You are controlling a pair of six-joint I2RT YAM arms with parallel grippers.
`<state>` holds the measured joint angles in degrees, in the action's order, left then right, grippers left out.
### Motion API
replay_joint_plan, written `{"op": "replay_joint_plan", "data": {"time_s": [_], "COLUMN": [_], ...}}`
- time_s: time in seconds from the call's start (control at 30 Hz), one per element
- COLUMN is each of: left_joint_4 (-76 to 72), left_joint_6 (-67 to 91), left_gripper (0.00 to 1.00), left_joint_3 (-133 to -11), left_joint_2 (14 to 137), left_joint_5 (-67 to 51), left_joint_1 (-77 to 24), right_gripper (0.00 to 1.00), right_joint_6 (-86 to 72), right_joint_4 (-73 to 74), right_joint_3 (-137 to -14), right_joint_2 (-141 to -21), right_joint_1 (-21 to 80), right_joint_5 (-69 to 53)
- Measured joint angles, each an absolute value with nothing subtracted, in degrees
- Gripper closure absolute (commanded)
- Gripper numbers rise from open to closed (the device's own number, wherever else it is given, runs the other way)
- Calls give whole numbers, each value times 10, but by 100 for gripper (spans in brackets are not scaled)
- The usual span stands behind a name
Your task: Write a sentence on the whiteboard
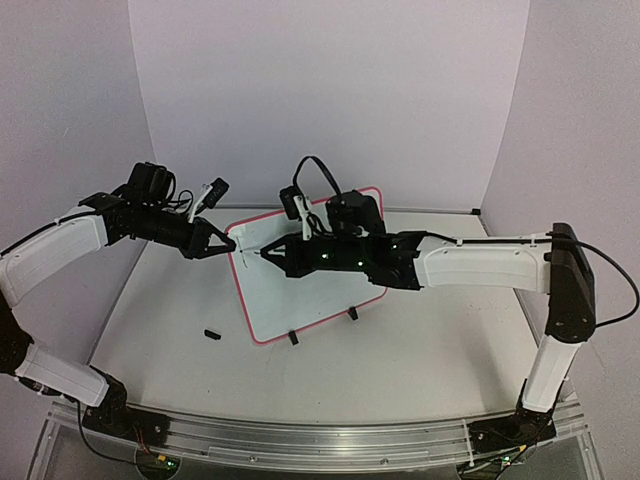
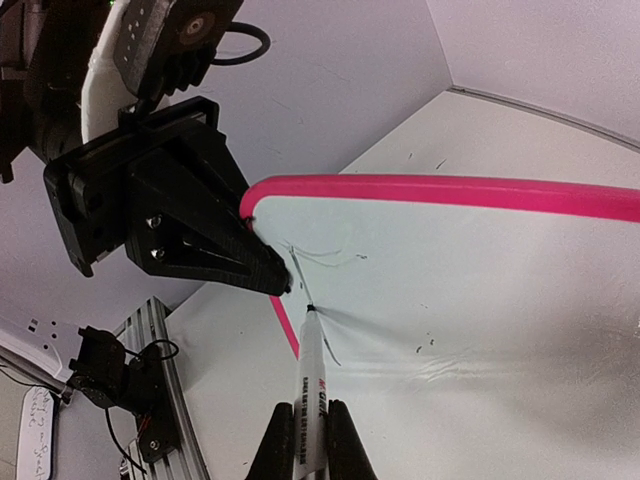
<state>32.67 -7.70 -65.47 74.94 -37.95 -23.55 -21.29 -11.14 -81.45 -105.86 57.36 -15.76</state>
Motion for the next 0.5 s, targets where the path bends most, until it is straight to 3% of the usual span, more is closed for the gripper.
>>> {"op": "replay_joint_plan", "data": {"time_s": [0.5], "left_joint_4": [326], "left_joint_6": [-76], "left_gripper": [100], "left_joint_3": [-655], "left_joint_2": [749], "left_joint_5": [-379], "left_joint_1": [-236], "right_gripper": [100], "right_joint_6": [-213], "right_joint_4": [-104], "right_joint_3": [-809], "right_joint_2": [-1041], "right_joint_1": [580], "right_joint_5": [-101]}}
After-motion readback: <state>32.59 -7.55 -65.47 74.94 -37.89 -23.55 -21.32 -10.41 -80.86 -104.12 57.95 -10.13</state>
